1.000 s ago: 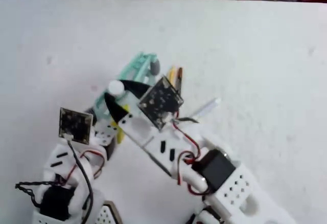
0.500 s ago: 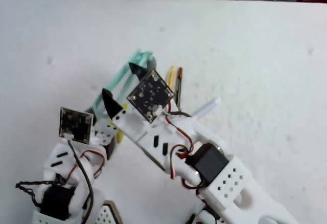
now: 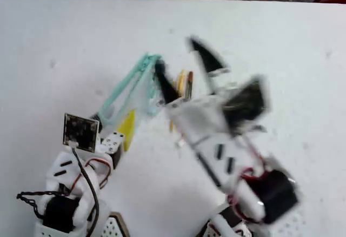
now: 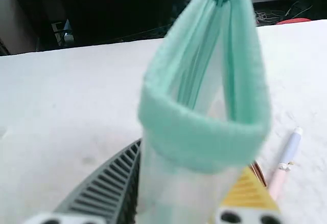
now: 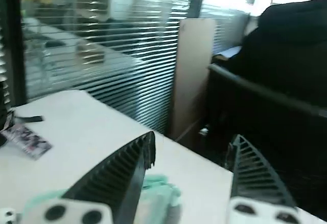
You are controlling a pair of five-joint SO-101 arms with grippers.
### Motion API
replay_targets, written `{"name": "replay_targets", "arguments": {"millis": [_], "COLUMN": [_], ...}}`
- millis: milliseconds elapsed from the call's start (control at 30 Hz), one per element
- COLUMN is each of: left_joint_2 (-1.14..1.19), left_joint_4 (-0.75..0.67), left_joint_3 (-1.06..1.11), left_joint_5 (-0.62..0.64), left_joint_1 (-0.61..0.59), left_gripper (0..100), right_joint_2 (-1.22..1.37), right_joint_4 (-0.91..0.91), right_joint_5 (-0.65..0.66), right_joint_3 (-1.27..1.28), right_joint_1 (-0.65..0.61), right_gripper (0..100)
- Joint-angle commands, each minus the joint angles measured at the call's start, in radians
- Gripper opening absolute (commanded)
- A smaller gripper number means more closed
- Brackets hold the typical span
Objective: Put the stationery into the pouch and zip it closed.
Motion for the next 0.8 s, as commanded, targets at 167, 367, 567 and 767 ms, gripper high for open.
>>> {"name": "replay_targets", "arguments": {"millis": [167,367,567,767], "left_joint_2": [0.004,0.004,0.004,0.004], "left_joint_4": [-0.015,-0.038,-0.084,-0.080], "left_joint_3": [-0.032,-0.002,0.025,0.025], "left_joint_5": [0.009,0.008,0.008,0.008], "left_joint_1": [0.005,0.005,0.005,0.005], "left_gripper": [19,19,19,19], "right_joint_2": [0.318,0.490,0.615,0.868], "right_joint_4": [0.051,0.117,0.193,0.159], "right_joint_5": [0.002,-0.172,-0.344,-0.470], "right_joint_3": [-0.074,-0.072,-0.015,0.014], "right_joint_1": [0.312,0.495,0.610,0.602], "right_gripper": [19.8,19.8,20.1,20.1]}}
